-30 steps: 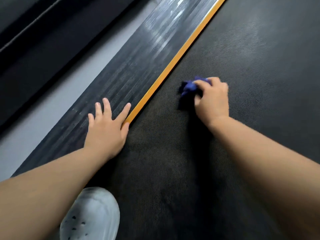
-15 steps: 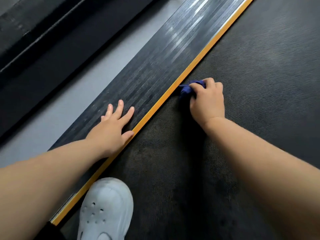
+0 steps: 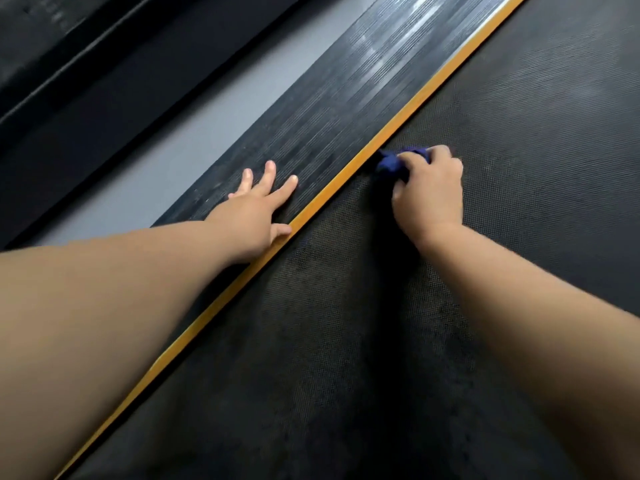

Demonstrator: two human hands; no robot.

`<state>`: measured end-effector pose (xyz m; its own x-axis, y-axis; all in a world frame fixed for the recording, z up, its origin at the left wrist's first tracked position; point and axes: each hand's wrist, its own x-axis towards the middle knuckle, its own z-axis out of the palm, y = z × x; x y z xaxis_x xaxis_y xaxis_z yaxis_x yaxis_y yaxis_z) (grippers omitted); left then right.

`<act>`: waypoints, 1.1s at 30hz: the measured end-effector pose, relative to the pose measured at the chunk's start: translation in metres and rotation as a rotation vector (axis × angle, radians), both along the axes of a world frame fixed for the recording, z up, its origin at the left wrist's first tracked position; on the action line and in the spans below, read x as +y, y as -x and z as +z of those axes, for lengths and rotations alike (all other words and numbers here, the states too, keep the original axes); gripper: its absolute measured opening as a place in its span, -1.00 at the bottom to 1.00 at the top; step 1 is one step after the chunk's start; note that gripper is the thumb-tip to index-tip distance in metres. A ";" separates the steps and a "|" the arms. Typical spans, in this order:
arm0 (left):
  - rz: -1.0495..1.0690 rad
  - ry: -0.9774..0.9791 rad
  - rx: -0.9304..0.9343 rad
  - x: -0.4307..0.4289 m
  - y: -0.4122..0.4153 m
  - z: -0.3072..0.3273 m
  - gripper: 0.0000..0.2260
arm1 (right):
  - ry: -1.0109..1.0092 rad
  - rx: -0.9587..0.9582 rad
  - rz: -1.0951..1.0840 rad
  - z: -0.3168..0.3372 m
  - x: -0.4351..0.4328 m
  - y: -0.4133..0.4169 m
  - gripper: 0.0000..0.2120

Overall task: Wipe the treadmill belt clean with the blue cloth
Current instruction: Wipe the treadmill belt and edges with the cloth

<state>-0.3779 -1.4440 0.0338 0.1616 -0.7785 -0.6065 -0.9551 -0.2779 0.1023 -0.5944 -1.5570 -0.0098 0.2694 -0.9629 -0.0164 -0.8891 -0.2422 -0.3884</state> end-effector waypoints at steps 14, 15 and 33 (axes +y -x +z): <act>-0.114 -0.004 -0.092 0.059 -0.025 0.007 -0.36 | -0.036 -0.043 0.108 0.002 0.074 -0.027 -0.74; -0.095 -0.025 -0.088 0.070 -0.028 0.007 -0.34 | -0.066 -0.028 0.079 0.006 0.075 -0.030 -0.71; -0.187 -0.011 -0.135 0.084 -0.040 0.003 -0.28 | -0.243 -0.055 0.302 0.011 0.218 -0.100 -0.76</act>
